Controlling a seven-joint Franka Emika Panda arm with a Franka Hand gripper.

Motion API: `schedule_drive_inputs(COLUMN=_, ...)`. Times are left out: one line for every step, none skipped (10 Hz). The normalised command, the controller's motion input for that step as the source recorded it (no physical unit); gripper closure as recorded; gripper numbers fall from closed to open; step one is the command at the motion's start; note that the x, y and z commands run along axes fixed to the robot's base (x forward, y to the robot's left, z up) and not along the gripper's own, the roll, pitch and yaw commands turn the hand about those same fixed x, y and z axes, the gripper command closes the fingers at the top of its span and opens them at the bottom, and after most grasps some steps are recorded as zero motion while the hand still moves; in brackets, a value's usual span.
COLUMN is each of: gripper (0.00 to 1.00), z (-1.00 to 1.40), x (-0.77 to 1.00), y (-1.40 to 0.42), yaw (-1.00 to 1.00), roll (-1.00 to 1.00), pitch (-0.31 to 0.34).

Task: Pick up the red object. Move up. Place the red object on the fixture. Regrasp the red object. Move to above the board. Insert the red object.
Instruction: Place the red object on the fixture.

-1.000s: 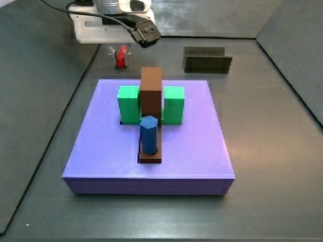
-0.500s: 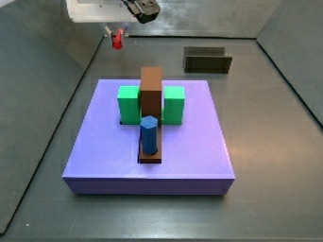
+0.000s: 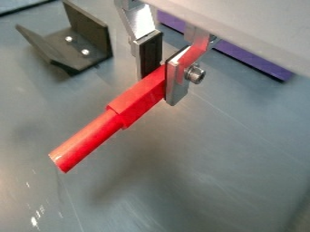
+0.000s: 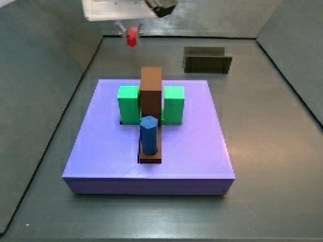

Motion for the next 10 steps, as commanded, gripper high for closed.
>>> schedule_drive_inputs(gripper=1.0, z=0.0, x=0.63, y=0.0, yaw=0.0, roll=-1.0, pitch=-0.183)
schedule_drive_inputs(gripper=1.0, z=0.01, x=0.61, y=0.0, yaw=0.0, roll=-1.0, pitch=-0.177)
schedule_drive_inputs(gripper=1.0, z=0.09, x=0.54, y=0.0, yaw=-0.12, roll=-1.0, pitch=-0.191)
schedule_drive_inputs(gripper=1.0, z=0.11, x=0.49, y=0.0, yaw=-0.17, roll=-1.0, pitch=-0.231)
schedule_drive_inputs(gripper=1.0, z=0.11, x=0.45, y=0.0, yaw=-0.11, roll=-1.0, pitch=-0.249)
schedule_drive_inputs(gripper=1.0, z=0.1, x=0.44, y=0.0, yaw=-0.05, roll=-1.0, pitch=-0.231)
schedule_drive_inputs(gripper=1.0, z=0.1, x=0.44, y=0.0, yaw=-0.03, roll=-1.0, pitch=-0.234)
schedule_drive_inputs(gripper=1.0, z=0.08, x=0.42, y=0.0, yaw=0.0, roll=-1.0, pitch=-0.234)
schedule_drive_inputs(gripper=1.0, z=0.08, x=0.43, y=0.0, yaw=0.0, roll=-1.0, pitch=-0.223)
schedule_drive_inputs(gripper=1.0, z=0.07, x=0.43, y=0.0, yaw=0.0, roll=-1.0, pitch=-0.226)
